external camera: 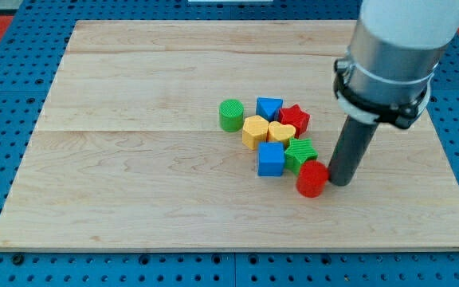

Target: Drag the red circle to the left side of the blue cube

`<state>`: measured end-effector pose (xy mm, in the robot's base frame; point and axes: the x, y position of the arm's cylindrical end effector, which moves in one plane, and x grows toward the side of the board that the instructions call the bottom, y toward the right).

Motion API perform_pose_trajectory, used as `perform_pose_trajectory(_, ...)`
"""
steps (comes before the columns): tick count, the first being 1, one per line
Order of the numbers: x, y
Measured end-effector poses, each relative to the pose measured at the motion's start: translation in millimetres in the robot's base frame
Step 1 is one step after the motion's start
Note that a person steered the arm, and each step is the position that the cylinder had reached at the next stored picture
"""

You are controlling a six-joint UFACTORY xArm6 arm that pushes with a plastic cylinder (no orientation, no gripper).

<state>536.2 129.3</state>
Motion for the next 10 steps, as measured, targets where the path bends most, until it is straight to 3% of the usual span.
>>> perform_pose_trajectory(1,20,6)
perform_pose_trajectory(3,-5,-92)
perform_pose_trajectory(4,-5,-103)
perform_pose_trajectory(5,2,-109)
perform_pose_trajectory(6,22,-156)
perform_pose_trajectory(10,-32,-130)
